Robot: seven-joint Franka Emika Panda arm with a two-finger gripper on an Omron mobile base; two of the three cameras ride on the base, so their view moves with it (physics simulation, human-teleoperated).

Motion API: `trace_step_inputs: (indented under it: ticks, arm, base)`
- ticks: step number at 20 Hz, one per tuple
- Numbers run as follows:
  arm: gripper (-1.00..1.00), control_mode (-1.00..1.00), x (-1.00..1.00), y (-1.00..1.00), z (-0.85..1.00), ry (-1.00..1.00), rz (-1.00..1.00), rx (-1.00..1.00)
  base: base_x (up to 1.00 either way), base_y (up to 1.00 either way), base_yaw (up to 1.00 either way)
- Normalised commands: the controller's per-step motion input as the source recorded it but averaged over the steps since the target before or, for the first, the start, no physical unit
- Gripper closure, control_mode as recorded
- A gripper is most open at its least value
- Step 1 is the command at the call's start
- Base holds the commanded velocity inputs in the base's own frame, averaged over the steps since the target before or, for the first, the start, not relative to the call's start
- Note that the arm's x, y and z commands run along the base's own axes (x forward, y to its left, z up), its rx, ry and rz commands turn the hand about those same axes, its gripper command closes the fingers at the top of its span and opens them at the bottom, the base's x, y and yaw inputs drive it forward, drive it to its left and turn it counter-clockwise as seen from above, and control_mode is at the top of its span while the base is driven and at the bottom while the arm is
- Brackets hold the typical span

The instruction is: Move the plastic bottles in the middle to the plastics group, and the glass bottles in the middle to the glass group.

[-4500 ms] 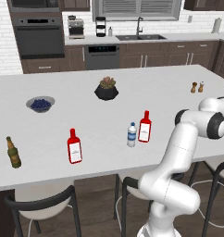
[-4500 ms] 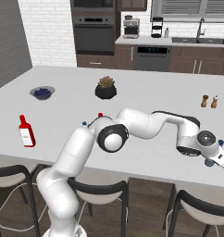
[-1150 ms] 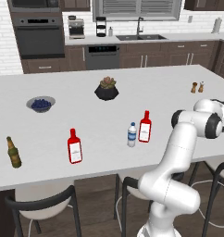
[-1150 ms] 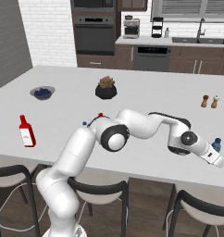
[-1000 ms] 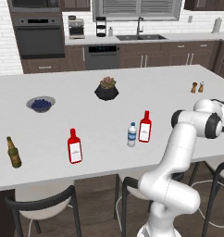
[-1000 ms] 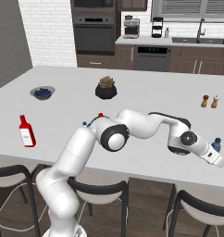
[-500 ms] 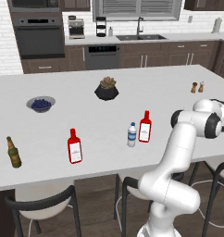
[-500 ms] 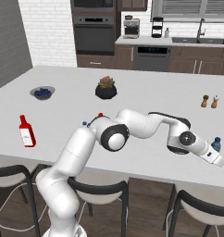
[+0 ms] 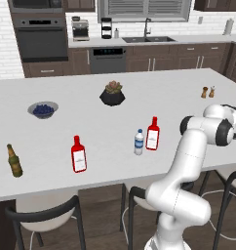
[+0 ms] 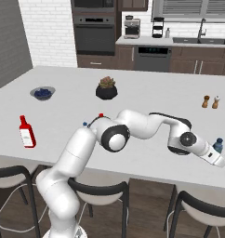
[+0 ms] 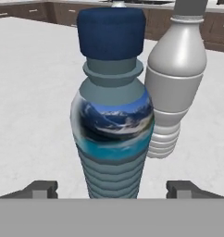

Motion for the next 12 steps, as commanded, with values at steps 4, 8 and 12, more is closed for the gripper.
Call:
trace_step_inputs:
  ticks: [4, 8, 12]
  arm:
    - [-1.00, -1.00, -0.06, 0.00, 0.00, 0.00, 0.00, 0.00]
    - [-1.00, -1.00, -0.05, 0.11, 0.15, -0.05, 0.00, 0.00]
    - [-1.00, -1.00, -0.06, 0.16, 0.51, -0.07, 0.00, 0.00]
  base:
    - [0.00, 0.00, 0.00]
    - [0.00, 0.00, 0.00]
    - [0.00, 0.00, 0.00]
